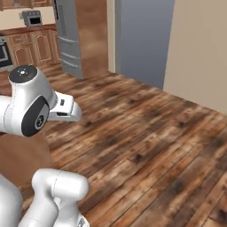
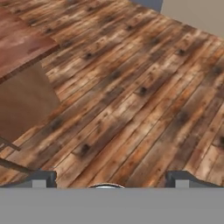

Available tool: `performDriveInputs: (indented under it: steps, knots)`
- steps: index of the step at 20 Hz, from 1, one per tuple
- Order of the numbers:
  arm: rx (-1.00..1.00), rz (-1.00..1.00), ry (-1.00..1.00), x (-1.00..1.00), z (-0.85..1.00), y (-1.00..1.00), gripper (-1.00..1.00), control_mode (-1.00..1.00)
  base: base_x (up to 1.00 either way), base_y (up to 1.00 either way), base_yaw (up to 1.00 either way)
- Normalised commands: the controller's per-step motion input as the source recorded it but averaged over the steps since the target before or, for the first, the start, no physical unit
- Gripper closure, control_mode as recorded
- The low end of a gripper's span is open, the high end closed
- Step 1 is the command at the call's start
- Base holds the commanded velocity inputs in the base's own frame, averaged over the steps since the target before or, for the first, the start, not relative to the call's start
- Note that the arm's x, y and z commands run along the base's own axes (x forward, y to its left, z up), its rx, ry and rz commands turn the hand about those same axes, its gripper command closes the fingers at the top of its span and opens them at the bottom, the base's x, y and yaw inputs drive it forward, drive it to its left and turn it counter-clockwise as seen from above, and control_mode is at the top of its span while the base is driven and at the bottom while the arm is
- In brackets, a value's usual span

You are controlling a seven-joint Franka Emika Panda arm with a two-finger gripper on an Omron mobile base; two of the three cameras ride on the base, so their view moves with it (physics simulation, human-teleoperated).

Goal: Retrieve the tupperware and aluminum foil from the cabinet and place them on the dining counter near the plate with lemon wedges to prepare for storing leftovers.

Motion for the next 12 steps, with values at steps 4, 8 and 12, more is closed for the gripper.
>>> performDriveInputs:
  steps: [4,8,12]
  knots:
    - [0.0,0.0,0.0,0.0,0.0,0.0,-1.0,1.0,1.0,-0.39,0.2]
    - [0.0,0.0,0.0,0.0,0.0,0.0,-1.0,1.0,1.0,-0.54,0.37]
    - [0.0,0.0,0.0,0.0,0.0,0.0,-1.0,1.0,1.0,-0.54,0.42]
